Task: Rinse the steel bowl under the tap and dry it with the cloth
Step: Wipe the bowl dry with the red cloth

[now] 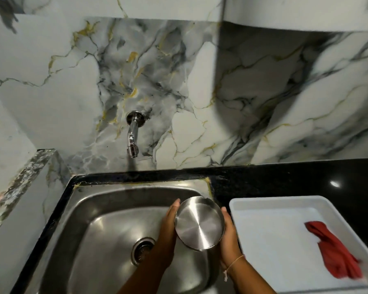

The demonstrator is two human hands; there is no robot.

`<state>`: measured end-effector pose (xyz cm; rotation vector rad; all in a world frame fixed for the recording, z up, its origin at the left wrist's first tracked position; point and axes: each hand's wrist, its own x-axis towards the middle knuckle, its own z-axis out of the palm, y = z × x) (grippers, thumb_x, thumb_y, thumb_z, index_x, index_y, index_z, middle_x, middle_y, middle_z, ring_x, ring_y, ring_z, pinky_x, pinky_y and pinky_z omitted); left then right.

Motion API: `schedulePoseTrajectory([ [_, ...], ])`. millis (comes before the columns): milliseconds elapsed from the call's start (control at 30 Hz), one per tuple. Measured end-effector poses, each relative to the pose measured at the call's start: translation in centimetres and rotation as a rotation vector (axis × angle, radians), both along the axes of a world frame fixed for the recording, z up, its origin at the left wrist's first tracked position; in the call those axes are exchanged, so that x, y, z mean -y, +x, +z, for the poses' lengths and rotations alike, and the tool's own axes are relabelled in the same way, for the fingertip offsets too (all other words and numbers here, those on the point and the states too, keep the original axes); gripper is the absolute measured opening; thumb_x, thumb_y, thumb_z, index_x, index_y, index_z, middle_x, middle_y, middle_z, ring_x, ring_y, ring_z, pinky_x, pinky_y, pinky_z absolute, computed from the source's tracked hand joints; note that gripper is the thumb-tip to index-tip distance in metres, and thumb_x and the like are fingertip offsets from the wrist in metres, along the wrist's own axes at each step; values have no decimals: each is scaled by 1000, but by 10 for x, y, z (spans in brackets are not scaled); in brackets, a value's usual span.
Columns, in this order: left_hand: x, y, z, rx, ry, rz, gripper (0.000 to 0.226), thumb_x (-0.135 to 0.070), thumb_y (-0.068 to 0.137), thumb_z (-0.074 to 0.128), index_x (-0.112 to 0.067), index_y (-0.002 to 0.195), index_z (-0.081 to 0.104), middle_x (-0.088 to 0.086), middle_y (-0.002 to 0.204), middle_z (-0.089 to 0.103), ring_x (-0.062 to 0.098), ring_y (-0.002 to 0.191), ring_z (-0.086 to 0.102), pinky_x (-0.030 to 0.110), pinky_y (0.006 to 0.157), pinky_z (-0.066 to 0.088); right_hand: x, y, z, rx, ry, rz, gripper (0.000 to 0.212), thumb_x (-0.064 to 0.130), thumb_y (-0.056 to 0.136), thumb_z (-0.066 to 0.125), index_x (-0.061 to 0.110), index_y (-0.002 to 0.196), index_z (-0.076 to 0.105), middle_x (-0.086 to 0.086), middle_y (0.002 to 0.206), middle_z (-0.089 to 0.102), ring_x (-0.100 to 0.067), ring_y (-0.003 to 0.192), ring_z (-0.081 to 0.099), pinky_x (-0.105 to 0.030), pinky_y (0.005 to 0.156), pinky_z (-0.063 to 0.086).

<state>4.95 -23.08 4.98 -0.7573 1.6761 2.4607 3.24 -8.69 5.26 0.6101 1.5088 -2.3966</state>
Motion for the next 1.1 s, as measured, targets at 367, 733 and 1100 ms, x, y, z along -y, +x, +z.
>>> schedulePoseTrajectory([
  [367,-106,13,-8,194,621,-265,57,-54,83,63,-13,121,74,19,115,77,41,102,74,56,89,57,-121,5,-24,-272,702,33,40,33,107,29,37,145,43,2,161,33,-17,151,23,-52,126,18],
  [733,-163,5,-22,219,796,-363,60,-56,76,66,-20,124,72,21,126,72,48,111,68,70,101,44,-339,-68,-72,96,1707,452,70,36,90,60,18,151,31,-19,157,35,-41,140,35,-51,116,32],
  [1100,-168,2,-32,175,798,-327,63,-55,72,71,-15,120,74,21,124,72,45,110,68,64,104,44,-339,-79,-77,115,1215,152,42,23,89,65,21,131,59,-19,115,72,-42,104,65,-46,94,52],
])
